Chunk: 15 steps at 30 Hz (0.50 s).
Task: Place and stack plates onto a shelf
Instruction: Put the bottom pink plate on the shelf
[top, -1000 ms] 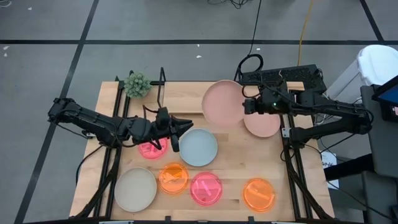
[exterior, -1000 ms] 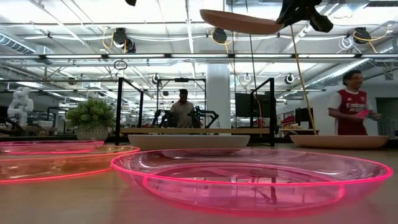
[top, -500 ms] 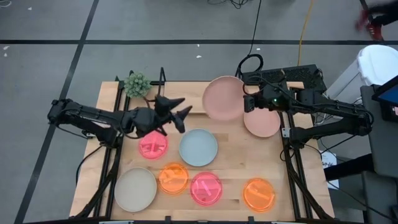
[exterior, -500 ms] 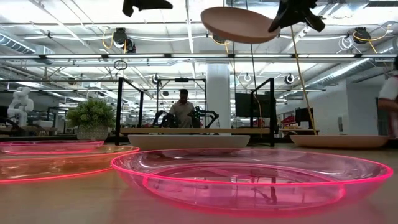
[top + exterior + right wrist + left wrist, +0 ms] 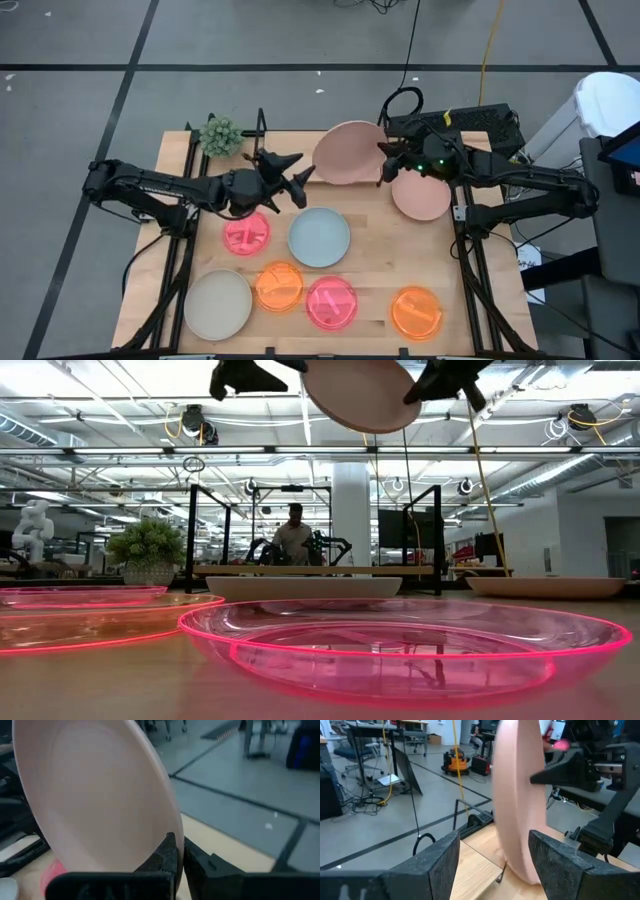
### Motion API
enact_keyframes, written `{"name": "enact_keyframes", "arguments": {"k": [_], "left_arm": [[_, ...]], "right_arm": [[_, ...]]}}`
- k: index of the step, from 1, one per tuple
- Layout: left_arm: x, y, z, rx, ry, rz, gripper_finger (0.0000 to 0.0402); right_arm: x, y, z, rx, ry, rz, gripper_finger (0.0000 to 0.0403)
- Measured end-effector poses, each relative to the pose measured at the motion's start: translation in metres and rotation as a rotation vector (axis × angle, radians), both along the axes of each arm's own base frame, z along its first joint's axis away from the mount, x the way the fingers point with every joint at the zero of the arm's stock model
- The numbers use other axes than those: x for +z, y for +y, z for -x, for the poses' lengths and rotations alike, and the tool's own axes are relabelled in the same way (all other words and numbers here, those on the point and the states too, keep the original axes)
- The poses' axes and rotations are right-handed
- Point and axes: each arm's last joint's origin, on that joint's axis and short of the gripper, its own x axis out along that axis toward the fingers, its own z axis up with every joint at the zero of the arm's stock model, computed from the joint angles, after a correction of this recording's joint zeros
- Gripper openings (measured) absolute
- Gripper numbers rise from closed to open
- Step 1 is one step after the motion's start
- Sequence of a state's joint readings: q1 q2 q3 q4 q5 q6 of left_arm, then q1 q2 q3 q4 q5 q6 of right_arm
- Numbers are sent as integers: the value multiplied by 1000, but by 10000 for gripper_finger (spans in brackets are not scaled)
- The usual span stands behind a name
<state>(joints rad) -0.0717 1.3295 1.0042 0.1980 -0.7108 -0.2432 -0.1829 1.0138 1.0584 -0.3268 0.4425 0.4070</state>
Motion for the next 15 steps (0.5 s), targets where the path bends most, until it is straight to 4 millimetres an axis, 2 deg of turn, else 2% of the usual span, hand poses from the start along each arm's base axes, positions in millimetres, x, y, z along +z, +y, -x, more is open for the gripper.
{"name": "enact_keyframes", "arguments": {"k": [11, 15], "left_arm": [[-18, -1, -21, 37, -8, -5, 241], [-20, 0, -22, 85, -11, -12, 217]], "right_arm": [[-7, -1, -3, 29, 22, 75, 4], [-7, -1, -2, 35, 44, 101, 4]]}}
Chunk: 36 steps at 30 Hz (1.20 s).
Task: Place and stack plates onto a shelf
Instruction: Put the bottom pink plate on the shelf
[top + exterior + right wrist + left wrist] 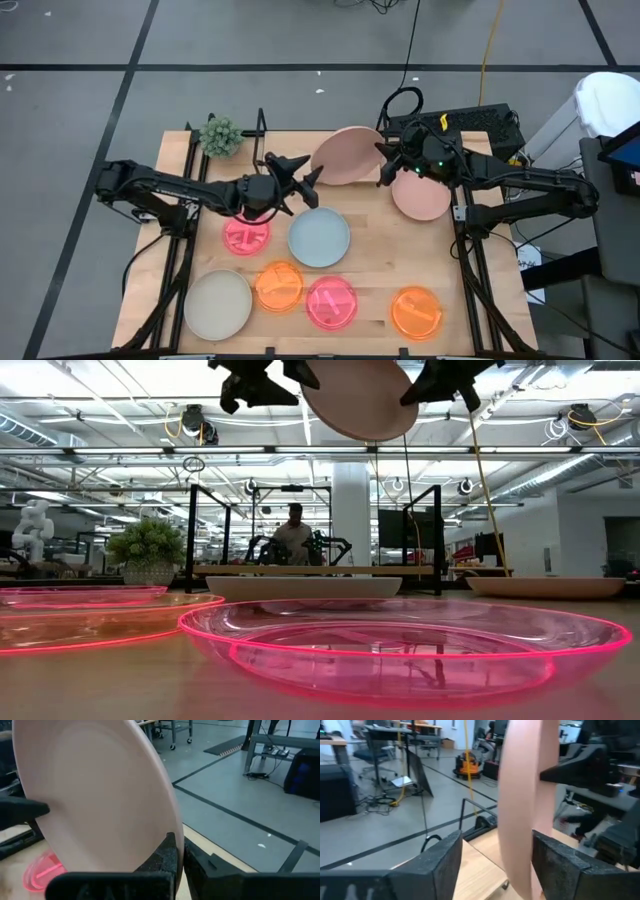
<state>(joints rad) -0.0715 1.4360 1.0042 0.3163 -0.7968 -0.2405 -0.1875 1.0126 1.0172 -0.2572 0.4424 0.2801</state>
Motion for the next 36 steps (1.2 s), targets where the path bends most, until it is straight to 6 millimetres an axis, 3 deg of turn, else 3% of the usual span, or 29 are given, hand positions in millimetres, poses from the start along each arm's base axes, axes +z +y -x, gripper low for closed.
{"name": "enact_keyframes", "arguments": {"k": [13, 20, 29, 36], "left_arm": [[2, 10, 1, 68, -27, 0, 19], [2, 21, 1, 96, -29, 1, 15], [2, 21, 1, 82, -30, 6, 13], [-2, 21, 1, 77, -24, 45, 12]], "right_arm": [[1, -3, 1, -6, 19, 35, 5], [0, -2, 0, 36, 45, 57, 38], [0, -1, 2, 34, -7, -33, 152], [-6, -1, 6, 19, 47, -76, 238]]}}
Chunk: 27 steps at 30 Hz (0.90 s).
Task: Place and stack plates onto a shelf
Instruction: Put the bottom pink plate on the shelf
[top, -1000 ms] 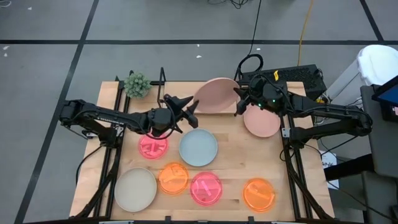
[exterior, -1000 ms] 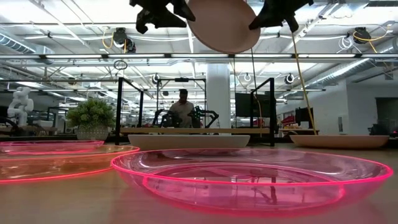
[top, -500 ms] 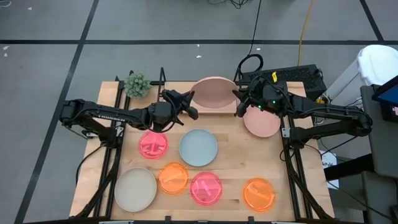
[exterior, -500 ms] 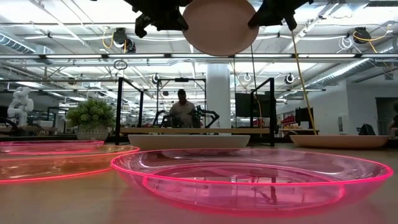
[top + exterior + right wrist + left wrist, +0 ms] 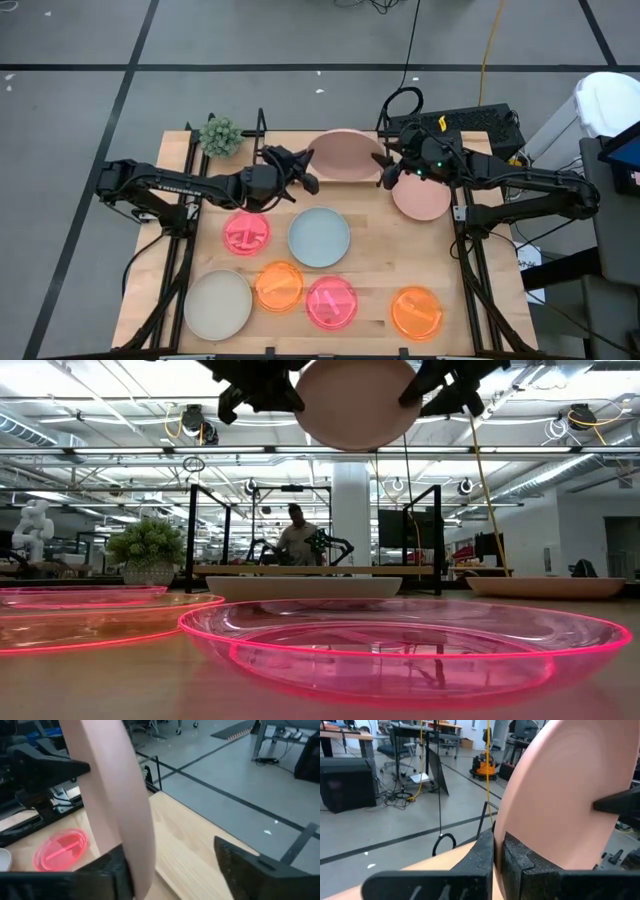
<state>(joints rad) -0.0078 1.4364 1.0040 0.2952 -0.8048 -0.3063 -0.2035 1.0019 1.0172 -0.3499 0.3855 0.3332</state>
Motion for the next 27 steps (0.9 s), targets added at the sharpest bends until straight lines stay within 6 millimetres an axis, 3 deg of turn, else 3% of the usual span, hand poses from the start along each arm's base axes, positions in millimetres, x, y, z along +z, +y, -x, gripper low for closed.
{"name": "enact_keyframes", "arguments": {"k": [10, 15, 27], "left_arm": [[-17, 5, 5, 87, 48, 131, 12], [-21, 13, 8, 128, 51, 163, 12], [-27, 25, 12, 218, -33, 289, 12]], "right_arm": [[-2, 4, 0, 119, -14, -115, 316], [-5, 6, 4, 155, 14, -156, 320], [0, 12, 33, 153, 61, -164, 320]]}}
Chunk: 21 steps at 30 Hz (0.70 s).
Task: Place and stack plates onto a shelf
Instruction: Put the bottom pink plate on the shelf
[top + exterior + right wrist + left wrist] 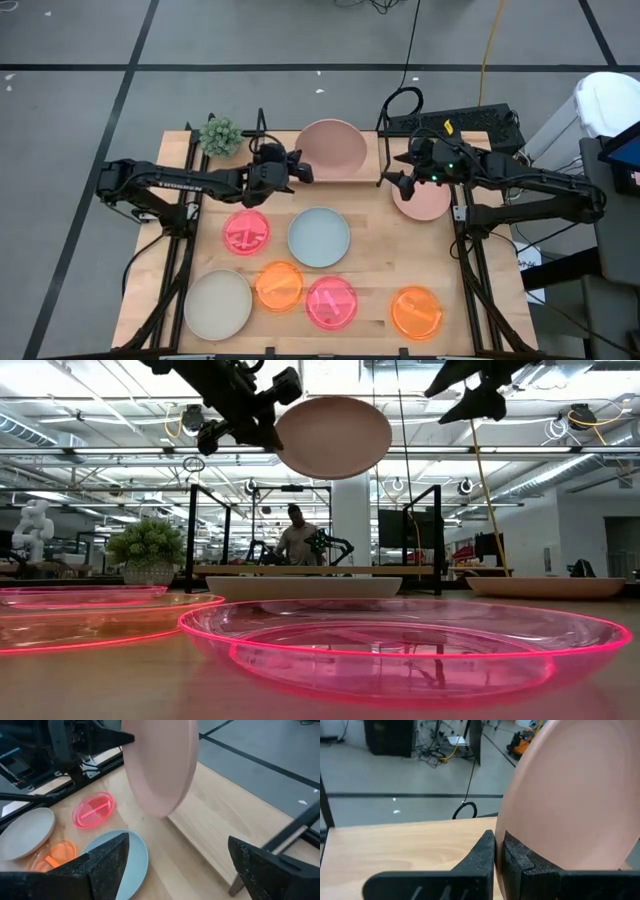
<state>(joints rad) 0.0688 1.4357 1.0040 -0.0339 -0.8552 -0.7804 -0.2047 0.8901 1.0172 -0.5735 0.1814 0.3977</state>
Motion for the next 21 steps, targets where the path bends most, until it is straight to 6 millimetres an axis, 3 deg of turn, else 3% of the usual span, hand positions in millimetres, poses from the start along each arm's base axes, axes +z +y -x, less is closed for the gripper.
{"name": "enact_keyframes", "arguments": {"k": [10, 21], "left_arm": [[5, -3, 1, 47, -144, 80, 12], [48, 13, 3, 108, -20, 19, 12]], "right_arm": [[6, 3, 15, 55, 9, 96, 320], [11, 5, 22, 62, -14, 115, 320]]}}
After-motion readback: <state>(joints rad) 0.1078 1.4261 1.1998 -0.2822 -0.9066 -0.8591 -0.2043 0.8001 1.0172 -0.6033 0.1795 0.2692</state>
